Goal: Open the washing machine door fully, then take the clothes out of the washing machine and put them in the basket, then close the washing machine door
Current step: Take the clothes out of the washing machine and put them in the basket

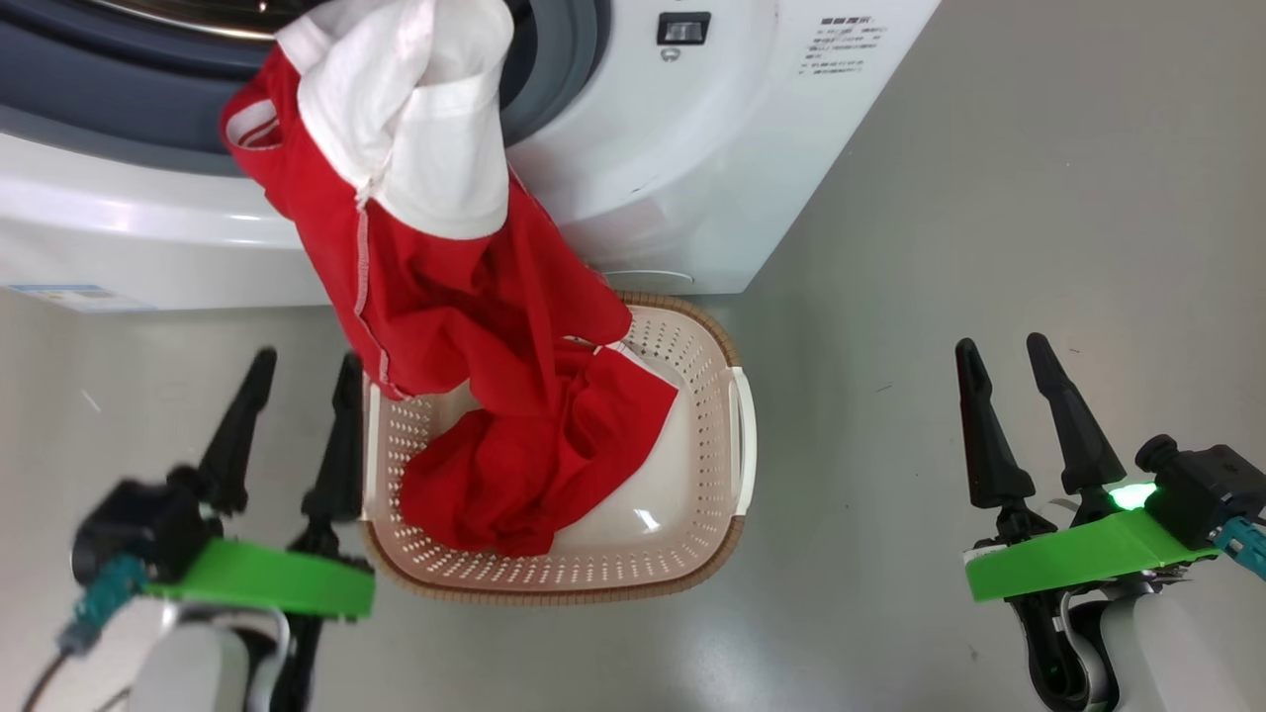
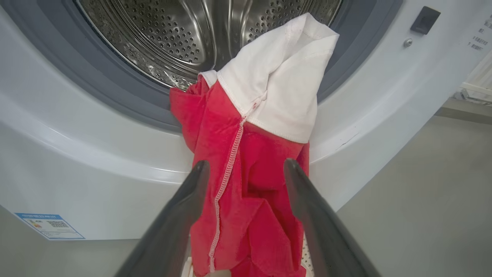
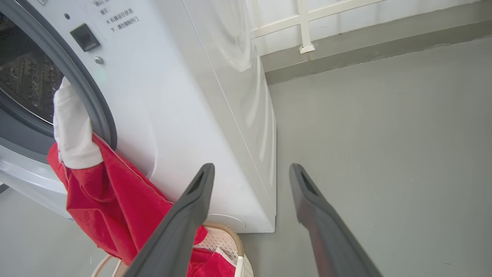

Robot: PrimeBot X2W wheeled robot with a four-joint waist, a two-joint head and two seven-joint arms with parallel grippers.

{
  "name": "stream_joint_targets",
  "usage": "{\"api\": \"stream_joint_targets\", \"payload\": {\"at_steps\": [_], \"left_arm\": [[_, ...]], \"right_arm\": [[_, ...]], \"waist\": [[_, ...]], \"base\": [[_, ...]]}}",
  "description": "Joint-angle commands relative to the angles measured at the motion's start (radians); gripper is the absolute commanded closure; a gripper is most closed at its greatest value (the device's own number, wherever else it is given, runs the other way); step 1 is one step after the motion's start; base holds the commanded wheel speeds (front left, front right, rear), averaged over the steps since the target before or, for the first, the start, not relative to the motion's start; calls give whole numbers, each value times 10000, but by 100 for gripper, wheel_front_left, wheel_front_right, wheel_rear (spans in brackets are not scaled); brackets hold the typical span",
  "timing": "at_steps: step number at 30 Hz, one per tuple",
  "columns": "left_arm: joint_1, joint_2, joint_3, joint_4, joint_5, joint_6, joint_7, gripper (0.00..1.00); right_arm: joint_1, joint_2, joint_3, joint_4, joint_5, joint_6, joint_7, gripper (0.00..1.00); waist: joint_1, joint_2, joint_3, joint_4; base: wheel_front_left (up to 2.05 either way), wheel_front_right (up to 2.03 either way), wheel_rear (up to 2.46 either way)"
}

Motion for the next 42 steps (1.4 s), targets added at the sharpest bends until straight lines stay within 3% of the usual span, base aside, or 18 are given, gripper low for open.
{"api": "stream_joint_targets", "payload": {"at_steps": [1,8,19,32,33,34,35,36,42], "left_arm": [[-370,338,231,-16,-111,-54,-51,0],[-2519,902,-460,1757,-792,-54,-8,0],[-5744,1639,-1900,4672,-2529,-54,949,0],[-7086,2038,-3298,6360,-3957,-54,946,2],[-7136,2048,-3428,6396,-4046,-54,881,46],[-7181,2056,-3558,6421,-4138,-54,811,56],[-7219,2072,-3678,6449,-4222,-54,747,82],[-7249,2083,-3804,6482,-4297,-54,683,100],[-7154,2074,-4446,6529,-4761,-54,295,100]], "right_arm": [[71,-64,237,-191,-106,63,-65,0],[-27,-64,336,-155,-79,63,-65,0],[-215,-64,444,-218,123,63,-65,0],[-354,-64,446,-280,248,63,-65,0],[-352,-64,434,-282,249,63,-65,0],[-348,-64,421,-286,250,63,-65,0],[-347,-64,415,-290,248,63,-65,0],[-346,-64,413,-289,245,63,-65,0],[-325,-64,405,-287,245,63,-65,0]], "waist": [[0,0,22,19],[0,0,130,46],[0,0,478,-225],[0,0,751,-446],[0,0,742,-444],[0,0,733,-439],[0,0,731,-435],[0,0,723,-426],[0,0,659,-365]], "base": [[0,0,0],[0,0,0],[0,0,0],[0,0,0],[0,0,0],[0,0,0],[0,0,0],[0,0,0],[0,0,0]]}}
